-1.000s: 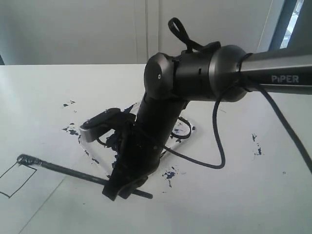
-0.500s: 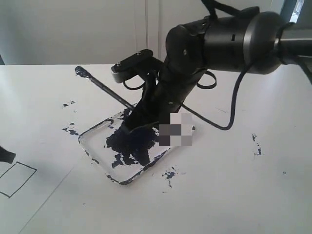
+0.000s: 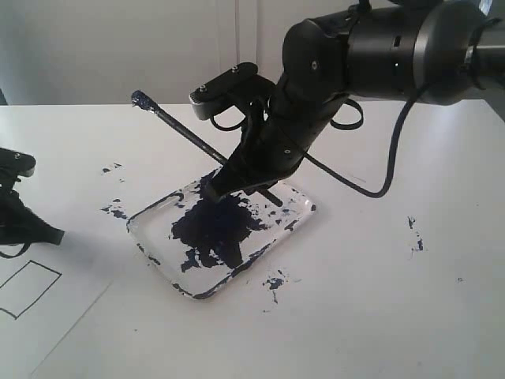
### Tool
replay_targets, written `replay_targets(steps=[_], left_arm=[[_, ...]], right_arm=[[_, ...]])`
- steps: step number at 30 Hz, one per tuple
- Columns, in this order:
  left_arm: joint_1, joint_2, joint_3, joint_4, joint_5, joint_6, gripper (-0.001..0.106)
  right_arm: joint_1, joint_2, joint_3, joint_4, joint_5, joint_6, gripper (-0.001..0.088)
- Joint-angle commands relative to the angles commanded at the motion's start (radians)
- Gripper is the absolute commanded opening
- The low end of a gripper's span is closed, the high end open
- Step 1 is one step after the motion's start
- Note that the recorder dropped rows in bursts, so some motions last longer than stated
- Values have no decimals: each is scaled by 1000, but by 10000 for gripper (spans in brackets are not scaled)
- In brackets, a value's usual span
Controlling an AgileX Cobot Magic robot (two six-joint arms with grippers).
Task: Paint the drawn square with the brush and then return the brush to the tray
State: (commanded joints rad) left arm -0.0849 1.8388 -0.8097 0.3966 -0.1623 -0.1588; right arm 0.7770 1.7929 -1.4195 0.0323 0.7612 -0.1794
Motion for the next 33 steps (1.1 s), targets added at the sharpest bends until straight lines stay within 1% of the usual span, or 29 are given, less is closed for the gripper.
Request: replay_targets(steps=[1, 4, 6, 9, 12, 16, 17, 19, 21, 22, 24, 25, 27, 30, 33], left_arm=[[-22, 2, 0, 0, -3, 0, 0], [-52, 2, 0, 2, 5, -2, 0], [-57, -2, 0, 2, 25, -4, 0], [-57, -76, 0, -1, 91, -6, 0], [-57, -187, 0, -13, 259, -6, 0], [-57, -322, 0, -34, 536, 23, 0], [-57, -353, 0, -38, 617, 55, 0], [-57, -402, 0, -98, 773, 159, 0], [-57, -435, 2, -226, 892, 300, 0], [-57, -443, 7, -284, 921, 387, 0], [-57, -453, 28, -409, 941, 498, 0], [-57, -453, 37, -436, 943, 523, 0], [-57, -453, 64, -440, 954, 532, 0], [-57, -453, 123, -426, 946, 532, 0], [-57, -453, 176, -414, 867, 532, 0]], right_arm=[[0, 0, 0, -7, 0, 0, 0], [0, 0, 0, -11, 2, 0, 0], [0, 0, 0, -13, 2, 0, 0], [0, 0, 0, -26, 0, 0, 0], [0, 0, 0, -32, 7, 0, 0], [0, 0, 0, -32, 31, 0, 0], [0, 0, 0, -32, 45, -2, 0], [0, 0, 0, -32, 71, -15, 0], [0, 0, 0, -16, 89, -27, 0], [0, 0, 0, 0, 97, -34, 0], [0, 0, 0, 68, 127, -78, 0], [2, 0, 0, 107, 140, -100, 0], [2, 0, 0, 220, 171, -164, 0], [2, 0, 0, 341, 234, -224, 0], [2, 0, 0, 375, 287, -236, 0]])
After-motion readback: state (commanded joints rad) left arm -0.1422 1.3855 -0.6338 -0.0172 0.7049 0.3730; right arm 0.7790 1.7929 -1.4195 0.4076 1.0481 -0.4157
